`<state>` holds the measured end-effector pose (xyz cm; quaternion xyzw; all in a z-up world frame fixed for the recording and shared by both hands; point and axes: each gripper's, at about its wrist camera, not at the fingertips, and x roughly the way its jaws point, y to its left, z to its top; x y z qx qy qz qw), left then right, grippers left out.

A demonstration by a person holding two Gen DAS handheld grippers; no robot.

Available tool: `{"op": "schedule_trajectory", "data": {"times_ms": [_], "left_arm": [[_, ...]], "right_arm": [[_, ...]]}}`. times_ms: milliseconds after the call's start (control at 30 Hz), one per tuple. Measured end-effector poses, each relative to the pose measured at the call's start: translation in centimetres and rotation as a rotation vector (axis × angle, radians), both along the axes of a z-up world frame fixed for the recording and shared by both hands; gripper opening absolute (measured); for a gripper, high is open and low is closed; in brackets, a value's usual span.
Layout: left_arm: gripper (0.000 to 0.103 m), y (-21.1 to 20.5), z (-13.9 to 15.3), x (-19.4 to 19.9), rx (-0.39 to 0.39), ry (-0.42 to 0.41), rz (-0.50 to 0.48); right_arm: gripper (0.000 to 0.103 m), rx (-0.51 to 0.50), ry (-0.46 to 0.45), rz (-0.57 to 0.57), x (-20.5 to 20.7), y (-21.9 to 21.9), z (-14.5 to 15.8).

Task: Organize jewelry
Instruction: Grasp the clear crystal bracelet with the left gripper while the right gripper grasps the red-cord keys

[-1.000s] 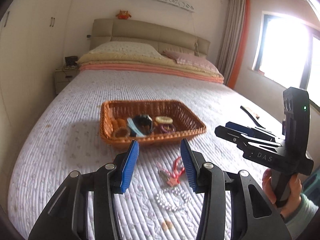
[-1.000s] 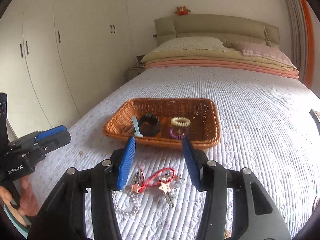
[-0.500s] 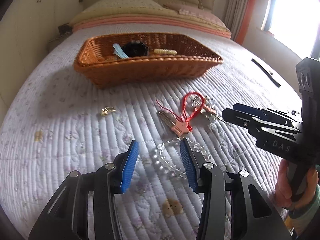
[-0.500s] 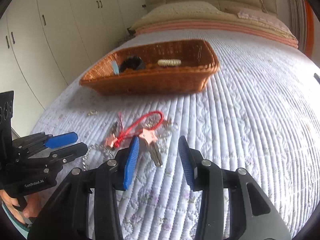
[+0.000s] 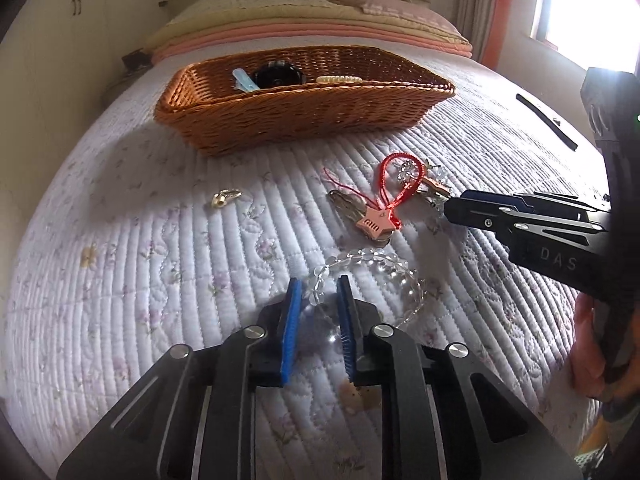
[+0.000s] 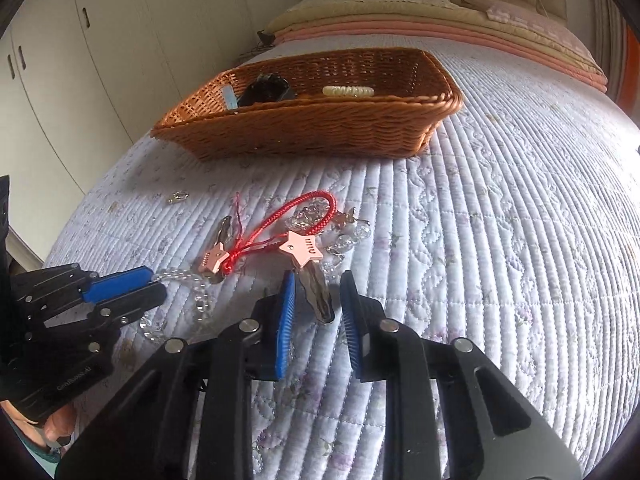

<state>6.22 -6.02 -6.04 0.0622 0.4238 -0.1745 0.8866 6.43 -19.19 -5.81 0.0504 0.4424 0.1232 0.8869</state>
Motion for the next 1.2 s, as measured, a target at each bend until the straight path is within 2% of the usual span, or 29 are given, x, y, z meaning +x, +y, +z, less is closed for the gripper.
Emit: {"op": "schedule_trajectory", "data": {"times_ms": [167,333,600,833,1000,1200], "left_arm": [[0.015,0.8,-0.1,-0.1,-0.027,0.011,0.005],[0.006,0.8,0.0,-0.3,-0.030,0.003,0.007],[0.006,1.9,0.2,-0.6,-0.113,0.002,-0.002],[0.006,2.4,1.2,-1.6,-0.182,-0.041,-0.026],[0.006,2.9,2.8,-2.9,-0.286,-0.103,-0.069],[0.006,3.2,4.4,-3.8,-0.335,-0.168,-0.090]], "right_arm": [[0.010,-0.016,-0.012,0.006,-0.2,0.2,0.0],[0.010,-0.032,-0.041,0.006,-0.7,0.4,0.4],[0.010,0.009,-0.067,-0.006,-1.2,-0.4,0.9],[0.010,0.033,-0.092,-0.013,-1.8,-0.8,1.4],[0.010,0.065,-0.138,0.004,-2.4,-1.1,2.1],[0.010,0.073,-0.178,0.018,-3.1,-1.0,2.7]]}}
